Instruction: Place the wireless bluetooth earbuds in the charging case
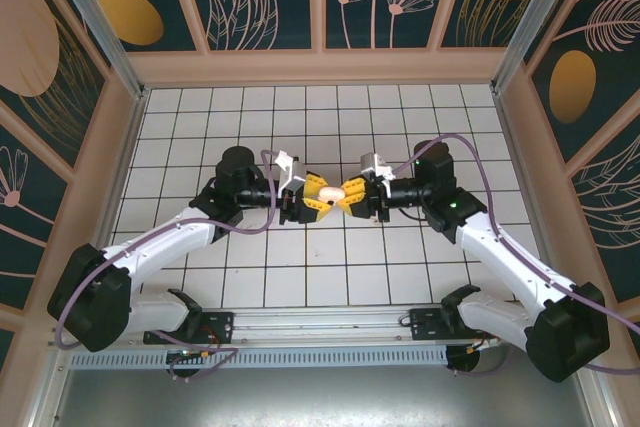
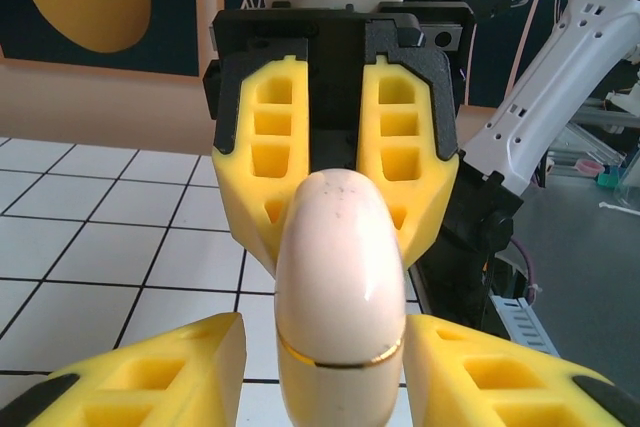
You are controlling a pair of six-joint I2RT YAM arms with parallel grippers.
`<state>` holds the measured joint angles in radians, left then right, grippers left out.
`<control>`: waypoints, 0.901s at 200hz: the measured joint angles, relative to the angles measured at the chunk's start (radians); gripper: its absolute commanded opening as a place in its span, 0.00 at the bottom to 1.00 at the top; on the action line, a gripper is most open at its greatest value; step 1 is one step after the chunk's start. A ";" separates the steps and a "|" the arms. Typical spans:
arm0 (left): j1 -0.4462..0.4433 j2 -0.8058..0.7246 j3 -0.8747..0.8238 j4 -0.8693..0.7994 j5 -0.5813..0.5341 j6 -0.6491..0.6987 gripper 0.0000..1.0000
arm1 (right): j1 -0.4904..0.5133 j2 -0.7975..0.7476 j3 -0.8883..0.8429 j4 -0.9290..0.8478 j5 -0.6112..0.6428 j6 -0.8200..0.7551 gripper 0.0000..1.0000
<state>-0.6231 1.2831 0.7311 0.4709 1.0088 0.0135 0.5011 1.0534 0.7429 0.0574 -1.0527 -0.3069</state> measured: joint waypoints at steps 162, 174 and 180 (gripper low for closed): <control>-0.002 -0.008 0.000 0.026 -0.007 -0.022 0.36 | -0.004 -0.007 -0.019 0.041 -0.004 0.045 0.22; -0.002 -0.008 0.000 0.026 -0.008 -0.022 0.33 | -0.004 -0.008 -0.019 0.043 -0.004 0.049 0.22; -0.002 -0.008 0.000 0.026 -0.008 -0.022 0.33 | -0.004 -0.008 -0.019 0.044 -0.004 0.052 0.22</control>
<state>-0.6247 1.2751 0.7307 0.4965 1.0012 -0.0082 0.4973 1.0454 0.7235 0.1017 -1.0565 -0.2550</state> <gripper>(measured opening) 0.346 0.219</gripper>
